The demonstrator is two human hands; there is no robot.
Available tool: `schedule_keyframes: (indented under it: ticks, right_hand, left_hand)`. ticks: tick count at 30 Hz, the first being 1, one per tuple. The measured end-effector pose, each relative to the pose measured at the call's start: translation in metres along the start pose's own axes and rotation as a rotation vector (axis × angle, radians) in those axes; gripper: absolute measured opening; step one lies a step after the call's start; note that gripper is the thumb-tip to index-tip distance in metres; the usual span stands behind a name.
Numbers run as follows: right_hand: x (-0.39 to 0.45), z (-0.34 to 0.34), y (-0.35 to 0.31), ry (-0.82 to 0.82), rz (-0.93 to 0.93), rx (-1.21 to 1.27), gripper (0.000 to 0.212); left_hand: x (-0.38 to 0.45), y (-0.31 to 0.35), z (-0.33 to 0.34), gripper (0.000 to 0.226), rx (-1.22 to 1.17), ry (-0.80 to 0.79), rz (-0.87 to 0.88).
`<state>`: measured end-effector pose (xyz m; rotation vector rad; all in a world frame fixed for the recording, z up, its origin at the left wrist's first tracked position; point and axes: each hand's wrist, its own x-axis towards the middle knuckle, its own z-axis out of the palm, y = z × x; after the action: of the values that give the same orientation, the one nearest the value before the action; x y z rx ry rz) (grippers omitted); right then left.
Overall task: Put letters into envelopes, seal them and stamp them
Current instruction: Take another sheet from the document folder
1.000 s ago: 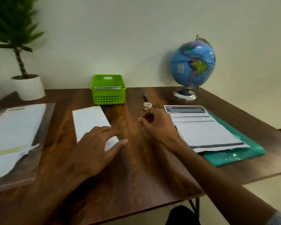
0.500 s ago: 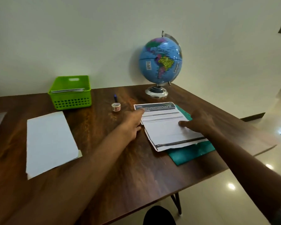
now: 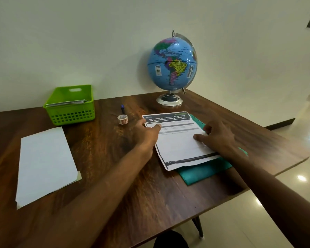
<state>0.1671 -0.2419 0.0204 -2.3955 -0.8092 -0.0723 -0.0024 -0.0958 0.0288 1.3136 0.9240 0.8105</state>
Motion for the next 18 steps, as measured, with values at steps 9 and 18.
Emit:
schedule_keyframes:
  ticks: [9,18]
  right_hand:
    - [-0.008,0.01,-0.017,-0.072,-0.074,0.332,0.033]
    - [-0.006,0.021,-0.044,-0.241,0.088,0.792,0.052]
  left_hand:
    - [0.01,-0.003,-0.023,0.042,-0.182,0.023,-0.113]
    - [0.017,-0.005,-0.09,0.055,-0.196,-0.165,0.037]
